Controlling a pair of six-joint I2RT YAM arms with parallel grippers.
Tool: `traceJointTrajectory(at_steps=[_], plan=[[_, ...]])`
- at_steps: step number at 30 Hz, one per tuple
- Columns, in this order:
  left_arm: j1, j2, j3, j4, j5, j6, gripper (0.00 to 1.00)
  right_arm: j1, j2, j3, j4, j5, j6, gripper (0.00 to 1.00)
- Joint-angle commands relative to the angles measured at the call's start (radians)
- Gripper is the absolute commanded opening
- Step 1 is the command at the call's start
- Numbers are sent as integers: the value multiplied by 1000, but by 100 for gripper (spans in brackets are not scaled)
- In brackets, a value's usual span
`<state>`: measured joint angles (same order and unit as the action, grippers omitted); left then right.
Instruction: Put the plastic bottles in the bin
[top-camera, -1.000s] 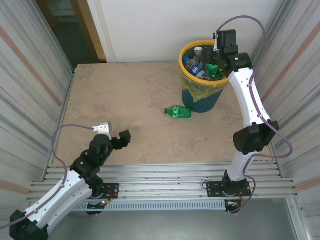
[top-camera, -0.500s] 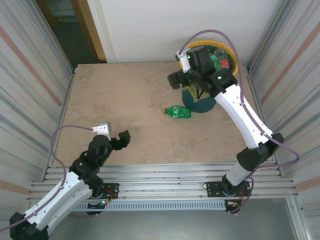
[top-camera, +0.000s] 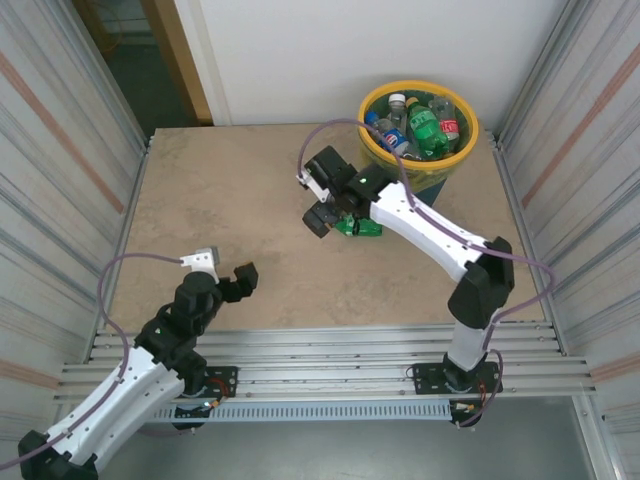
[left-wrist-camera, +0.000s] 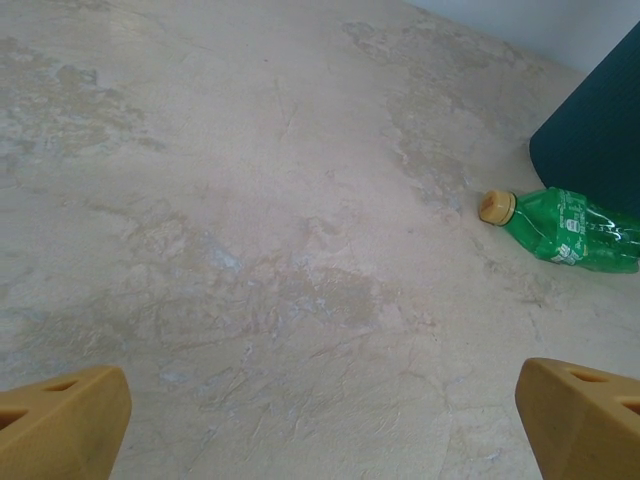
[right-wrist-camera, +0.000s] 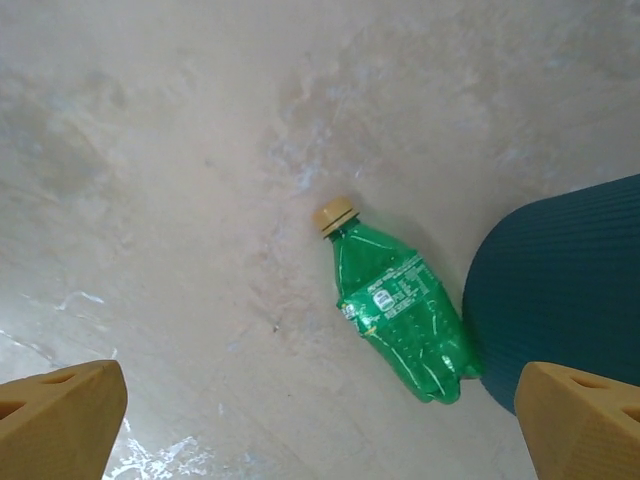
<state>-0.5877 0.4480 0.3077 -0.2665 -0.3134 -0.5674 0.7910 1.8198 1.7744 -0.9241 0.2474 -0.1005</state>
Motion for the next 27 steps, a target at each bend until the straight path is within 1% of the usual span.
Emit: traceJointTrajectory(at_steps=[1,7,13,15,23,27], plan=[[11,-20,26,-48,-43,-31,99,-3,74,20,-52,37,-47,98],[11,-35,30,-83,-55,-33,99,-7,176,49,-74,74,-100,98],[11,-43,9,-78,-64,-42,99,-39,247,94,-102,37,-126,98],[12,-42,-3,-68,-65,-47,99,-49,271,139,-117,42,-133,98],[12,-14,-4,-41,-66,-37,99,-81,324,169,-143,29,-160,98],[13,-12,-5,-40,-65,-38,99,-82,363,167,-153,63,-183,98]])
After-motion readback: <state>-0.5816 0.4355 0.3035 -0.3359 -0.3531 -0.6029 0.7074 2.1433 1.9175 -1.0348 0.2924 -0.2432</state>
